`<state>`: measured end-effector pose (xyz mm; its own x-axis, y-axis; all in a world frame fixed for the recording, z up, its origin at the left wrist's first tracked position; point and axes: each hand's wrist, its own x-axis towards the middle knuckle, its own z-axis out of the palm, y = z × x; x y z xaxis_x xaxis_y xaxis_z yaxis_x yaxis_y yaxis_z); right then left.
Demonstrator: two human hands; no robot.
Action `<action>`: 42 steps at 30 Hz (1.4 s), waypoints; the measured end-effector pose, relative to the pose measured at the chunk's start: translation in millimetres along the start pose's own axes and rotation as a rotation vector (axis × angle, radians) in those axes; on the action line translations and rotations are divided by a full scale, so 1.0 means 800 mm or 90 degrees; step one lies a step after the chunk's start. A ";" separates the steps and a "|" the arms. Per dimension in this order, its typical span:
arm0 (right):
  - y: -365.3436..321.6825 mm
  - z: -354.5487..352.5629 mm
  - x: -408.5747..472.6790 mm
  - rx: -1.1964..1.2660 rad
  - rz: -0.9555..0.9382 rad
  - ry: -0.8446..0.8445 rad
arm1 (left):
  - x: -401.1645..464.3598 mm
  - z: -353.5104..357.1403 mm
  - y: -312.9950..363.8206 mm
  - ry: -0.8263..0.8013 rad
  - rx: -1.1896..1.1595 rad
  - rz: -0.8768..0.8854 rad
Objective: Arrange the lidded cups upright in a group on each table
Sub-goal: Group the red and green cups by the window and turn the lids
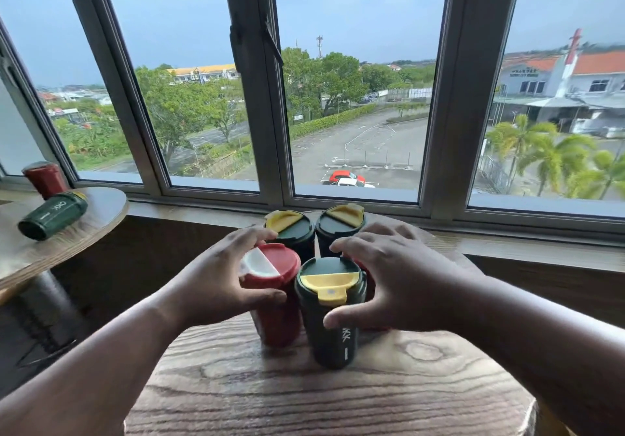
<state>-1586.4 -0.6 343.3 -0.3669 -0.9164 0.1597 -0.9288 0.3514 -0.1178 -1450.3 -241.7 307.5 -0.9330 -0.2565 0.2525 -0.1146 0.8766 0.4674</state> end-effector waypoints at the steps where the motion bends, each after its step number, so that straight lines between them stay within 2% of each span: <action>1: -0.006 0.002 0.003 -0.017 0.000 -0.002 | 0.002 0.002 -0.005 0.012 0.002 0.011; 9: -0.016 -0.002 0.006 0.030 0.030 -0.021 | 0.013 -0.005 -0.023 -0.002 -0.015 0.095; 17: -0.026 0.015 0.001 0.038 0.099 0.040 | 0.013 -0.005 -0.022 -0.018 -0.016 0.152; 24: -0.028 0.015 -0.002 0.096 0.162 -0.011 | 0.016 -0.015 -0.028 -0.038 0.005 0.195; 26: -0.030 0.012 -0.003 0.189 0.202 0.028 | 0.021 -0.021 -0.034 -0.025 -0.003 0.207; 28: -0.029 0.012 0.000 0.268 0.241 0.148 | 0.034 -0.026 -0.045 0.012 -0.019 0.203; 30: -0.016 0.015 0.005 0.278 0.298 0.273 | 0.048 -0.029 -0.055 0.053 -0.072 0.171; 31: -0.007 0.016 0.007 0.277 0.332 0.294 | 0.056 -0.029 -0.058 0.064 -0.092 0.154; 33: 0.010 0.020 0.010 0.286 0.421 0.239 | 0.069 -0.027 -0.059 0.054 -0.104 0.118; 35: 0.025 0.025 0.009 0.385 0.472 0.155 | 0.082 -0.023 -0.059 0.020 -0.120 0.090; 37: 0.034 0.031 0.006 0.495 0.468 0.099 | 0.095 -0.021 -0.055 -0.021 -0.162 0.065; 42: 0.056 0.035 0.003 0.537 0.392 0.093 | 0.126 -0.015 -0.049 -0.138 -0.306 -0.021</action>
<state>-1627.6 8.0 310.5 -0.8178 -0.5733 -0.0496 -0.2632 0.4493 -0.8537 -1535.5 -306.6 324.6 -0.9864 -0.1470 0.0740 -0.0235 0.5710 0.8206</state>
